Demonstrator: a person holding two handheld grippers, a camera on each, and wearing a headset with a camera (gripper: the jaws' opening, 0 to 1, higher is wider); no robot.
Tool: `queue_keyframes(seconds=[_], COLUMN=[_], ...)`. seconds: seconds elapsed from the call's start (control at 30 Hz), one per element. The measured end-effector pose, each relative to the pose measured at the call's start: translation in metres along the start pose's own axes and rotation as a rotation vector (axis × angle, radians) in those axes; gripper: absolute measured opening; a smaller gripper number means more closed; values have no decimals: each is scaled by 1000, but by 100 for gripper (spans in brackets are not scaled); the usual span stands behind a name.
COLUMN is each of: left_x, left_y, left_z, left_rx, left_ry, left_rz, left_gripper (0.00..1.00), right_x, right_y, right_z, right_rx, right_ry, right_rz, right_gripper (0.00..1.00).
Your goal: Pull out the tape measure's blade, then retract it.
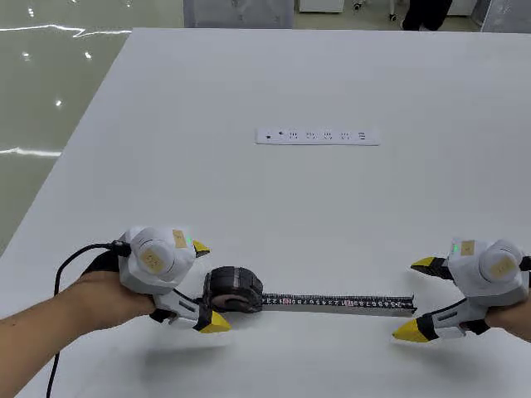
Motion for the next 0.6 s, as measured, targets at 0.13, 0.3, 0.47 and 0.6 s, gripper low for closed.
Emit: queue_keyframes(seconds=[0.13, 0.3, 0.47, 0.6], left_x=[0, 0, 1, 2], left_y=[0, -1, 0, -1], left_z=[-1, -1, -1, -2], left_rx=[15, 23, 20, 23], left_ry=[-7, -13, -16, -30], left_rz=[5, 16, 12, 21], left_gripper=[88, 97, 100, 100], right_x=[0, 0, 1, 1], right_y=[1, 0, 0, 0], right_z=[1, 0, 1, 0], right_rx=[-4, -7, -8, -5], right_ry=[7, 17, 23, 27], right_rz=[-3, -2, -1, 1], right_gripper=[84, 85, 87, 87])
Point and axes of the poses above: the centre of the closed fingertips' face, and the gripper's own axes: x roughly backward along the fingers, z roughly to its right, y roughly out of its underside, the point moved 7 cm from there along x, roughly backward along the fingers, and after that the axes turned 12 degrees about -y, right-handed, at the moved point
